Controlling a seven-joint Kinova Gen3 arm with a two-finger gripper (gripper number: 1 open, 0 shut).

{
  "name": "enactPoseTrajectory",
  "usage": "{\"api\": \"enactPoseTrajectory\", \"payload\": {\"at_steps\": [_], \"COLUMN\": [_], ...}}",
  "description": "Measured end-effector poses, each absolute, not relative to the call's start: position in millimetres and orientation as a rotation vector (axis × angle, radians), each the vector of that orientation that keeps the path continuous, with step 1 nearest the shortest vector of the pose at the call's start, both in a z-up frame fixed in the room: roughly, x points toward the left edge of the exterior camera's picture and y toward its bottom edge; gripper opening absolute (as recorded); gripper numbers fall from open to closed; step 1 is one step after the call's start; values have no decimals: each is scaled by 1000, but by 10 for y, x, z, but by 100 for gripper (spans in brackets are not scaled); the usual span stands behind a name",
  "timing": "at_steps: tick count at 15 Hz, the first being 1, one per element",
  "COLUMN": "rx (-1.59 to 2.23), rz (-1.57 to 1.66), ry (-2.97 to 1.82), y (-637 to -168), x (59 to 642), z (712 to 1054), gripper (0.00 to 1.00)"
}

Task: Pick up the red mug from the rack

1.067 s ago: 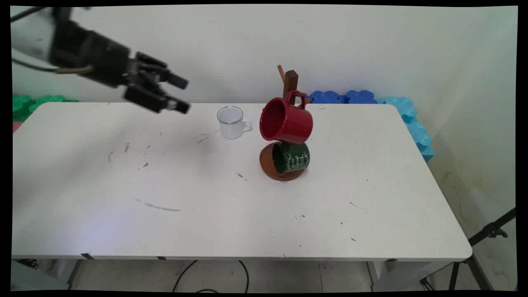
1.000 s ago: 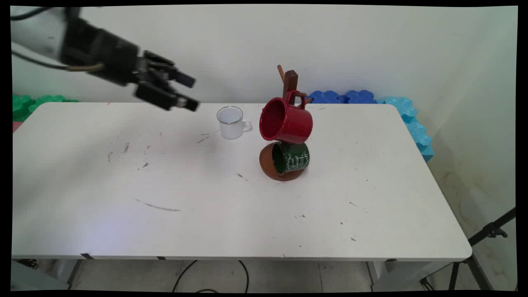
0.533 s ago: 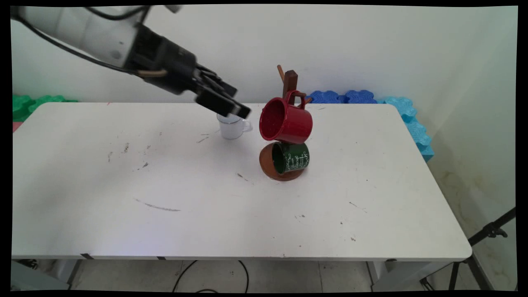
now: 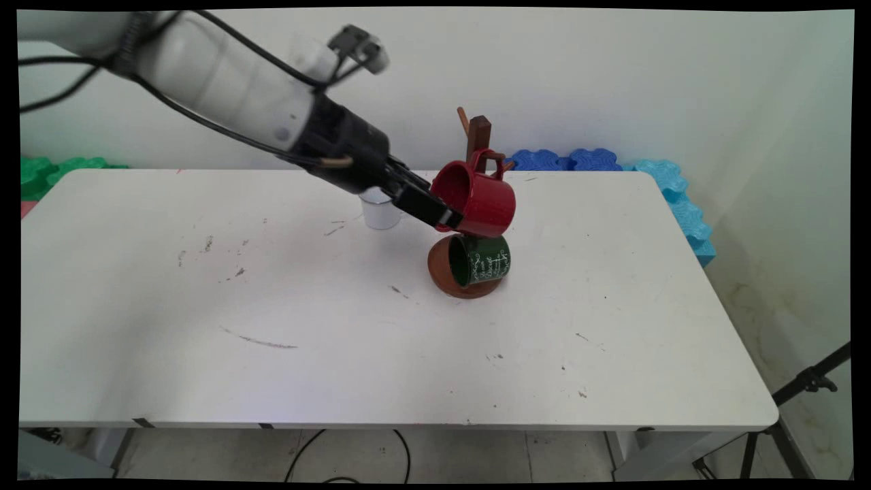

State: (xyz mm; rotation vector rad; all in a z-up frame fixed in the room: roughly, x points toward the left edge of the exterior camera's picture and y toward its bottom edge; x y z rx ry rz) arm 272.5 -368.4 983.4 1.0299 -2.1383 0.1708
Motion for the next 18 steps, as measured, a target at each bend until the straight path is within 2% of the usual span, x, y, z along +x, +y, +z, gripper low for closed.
{"api": "enactPoseTrajectory", "payload": {"at_steps": [7,14,15,18], "rx": [1110,1129,1130,1127], "rz": [176,166,165,167], "ry": [-2110,-2060,-2055,-2046], "y": [-3870,-3950,-3956,-3963], "x": [2404,2196,2177,2141], "z": [9527,9378,9359,9320], "gripper": [100,100,0,0]}}
